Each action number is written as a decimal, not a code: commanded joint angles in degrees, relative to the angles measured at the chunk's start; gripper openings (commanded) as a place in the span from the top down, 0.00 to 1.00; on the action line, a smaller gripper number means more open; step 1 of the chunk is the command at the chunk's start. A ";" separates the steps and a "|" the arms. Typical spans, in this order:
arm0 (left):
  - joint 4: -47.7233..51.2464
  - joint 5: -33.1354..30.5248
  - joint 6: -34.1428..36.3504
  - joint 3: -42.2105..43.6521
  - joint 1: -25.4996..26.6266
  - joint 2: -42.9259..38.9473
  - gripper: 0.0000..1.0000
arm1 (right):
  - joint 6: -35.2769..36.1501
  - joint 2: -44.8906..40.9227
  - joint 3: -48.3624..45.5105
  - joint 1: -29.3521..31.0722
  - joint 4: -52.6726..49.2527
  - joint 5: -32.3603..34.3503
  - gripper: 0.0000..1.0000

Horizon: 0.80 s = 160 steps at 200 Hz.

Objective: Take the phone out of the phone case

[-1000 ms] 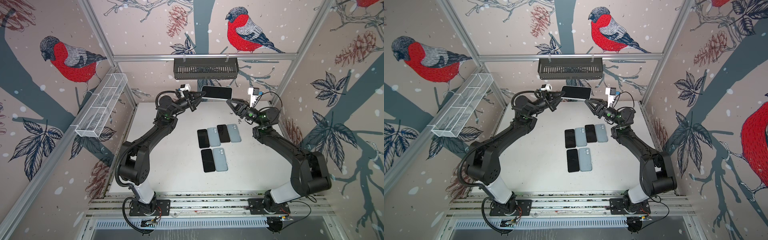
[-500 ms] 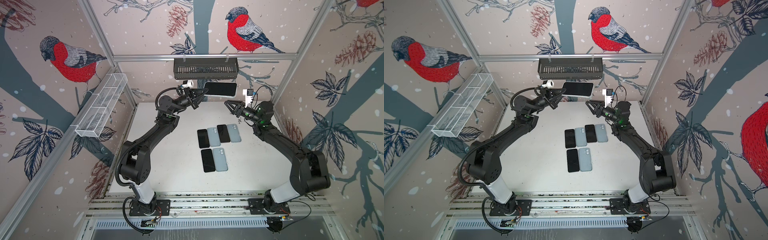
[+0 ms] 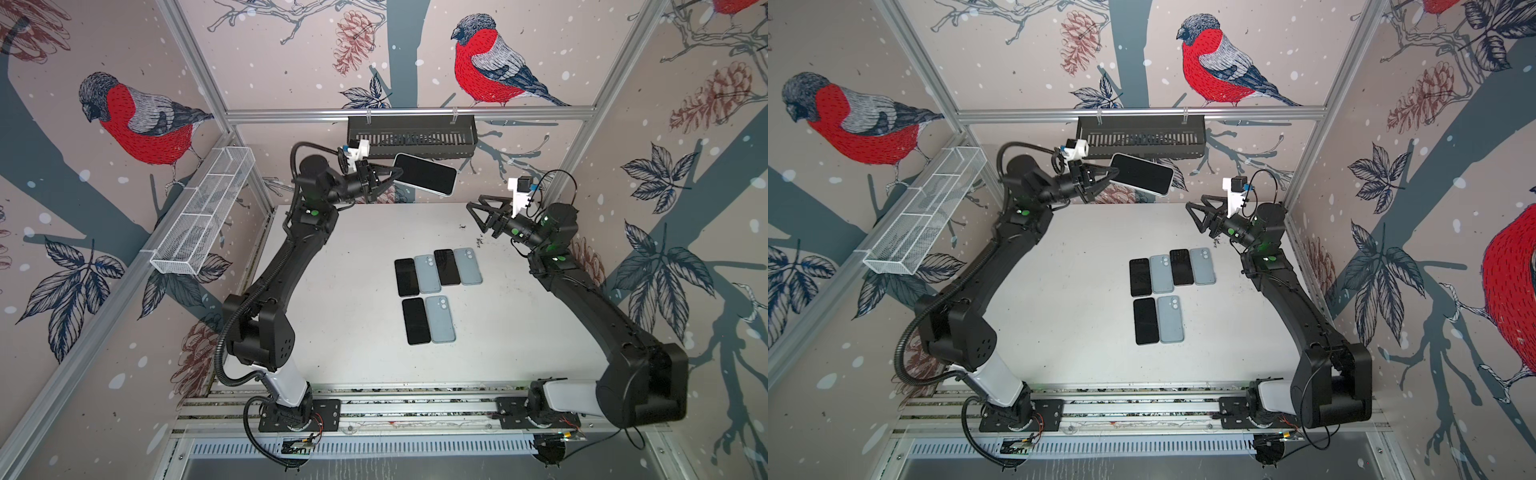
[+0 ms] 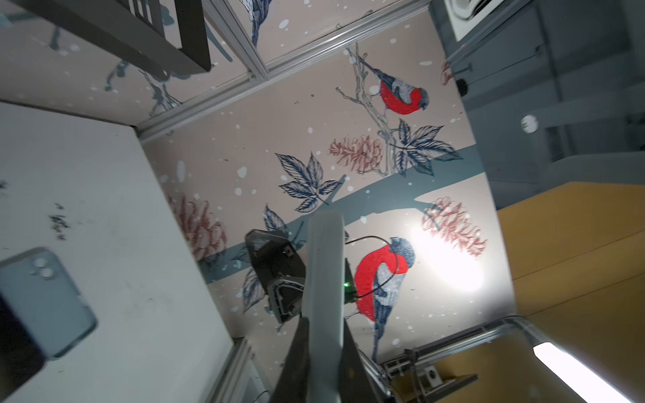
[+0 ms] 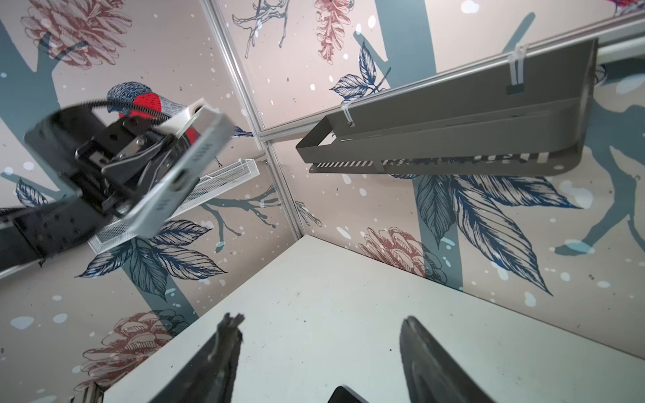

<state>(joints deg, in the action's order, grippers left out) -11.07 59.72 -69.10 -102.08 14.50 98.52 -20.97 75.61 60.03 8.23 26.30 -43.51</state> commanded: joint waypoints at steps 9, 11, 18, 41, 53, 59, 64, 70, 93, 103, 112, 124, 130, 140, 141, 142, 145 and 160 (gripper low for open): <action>49.01 -3.49 45.27 -16.30 -0.26 4.34 1.00 | 10.49 -2.18 0.92 0.12 -6.64 -0.58 0.26; 49.16 -3.87 45.94 -16.17 -0.37 4.05 1.00 | 11.10 -2.28 0.89 0.12 -6.80 -1.00 0.26; 48.33 -4.22 48.09 -14.51 -0.48 3.00 1.00 | 13.21 -2.78 0.74 0.14 -7.09 -2.44 0.26; 52.51 -6.46 56.86 -15.09 -0.33 3.05 1.00 | 21.87 -3.55 1.06 0.11 -11.23 -8.21 0.26; 55.18 -9.40 61.21 -15.75 0.23 3.04 1.00 | 27.92 -3.54 2.35 0.12 -17.20 -8.60 0.26; 56.42 -11.30 63.16 -15.99 0.64 3.13 1.00 | 30.24 -3.57 2.92 0.03 -19.97 -8.42 0.26; 57.30 -12.74 64.56 -16.15 1.20 3.25 1.00 | 31.96 -3.34 3.32 -0.10 -21.92 -8.29 0.26; 58.36 -14.53 66.14 -16.43 1.83 3.39 1.00 | 33.35 -3.10 3.72 -0.22 -23.96 -8.26 0.27; 60.35 -16.04 71.11 -16.06 5.06 3.68 1.00 | 38.18 -2.25 4.94 -0.69 -29.39 -9.64 0.28; 60.47 -16.56 74.95 -14.33 6.77 3.00 1.00 | 40.37 -1.95 5.59 -0.88 -31.65 -10.39 0.28; 60.82 -17.09 78.45 -12.43 7.98 2.24 1.00 | 42.26 -1.55 6.15 -1.02 -33.78 -10.63 0.29; 60.59 -16.71 81.52 -10.24 8.44 1.13 1.00 | 44.61 -0.87 6.82 -1.17 -36.56 -10.60 0.30; 60.51 -16.31 82.71 -9.44 8.44 0.69 1.00 | 45.31 -0.47 7.34 -1.28 -37.90 -11.03 0.31; 61.10 -14.99 85.90 -8.53 8.60 -0.05 1.00 | 46.11 -0.02 7.82 -1.40 -39.60 -12.71 0.31; 61.18 -14.81 86.20 -8.42 8.65 -0.11 1.00 | 46.15 0.02 7.82 -1.43 -39.68 -12.82 0.31; 61.26 -14.72 86.53 -8.32 8.68 -0.14 1.00 | 46.22 0.00 7.78 -1.45 -39.71 -12.96 0.31; 61.41 -14.46 87.48 -8.06 8.76 -0.38 1.00 | 46.34 -0.03 7.74 -1.44 -39.89 -13.36 0.31; 62.31 -14.31 92.04 -6.33 9.30 -1.87 1.00 | 48.49 -0.03 7.56 -1.37 -42.04 -15.03 0.31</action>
<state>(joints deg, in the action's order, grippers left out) 50.37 43.18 11.64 -110.08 23.05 99.00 21.98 75.50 67.11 6.76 -10.09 -54.24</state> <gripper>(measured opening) 0.123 0.686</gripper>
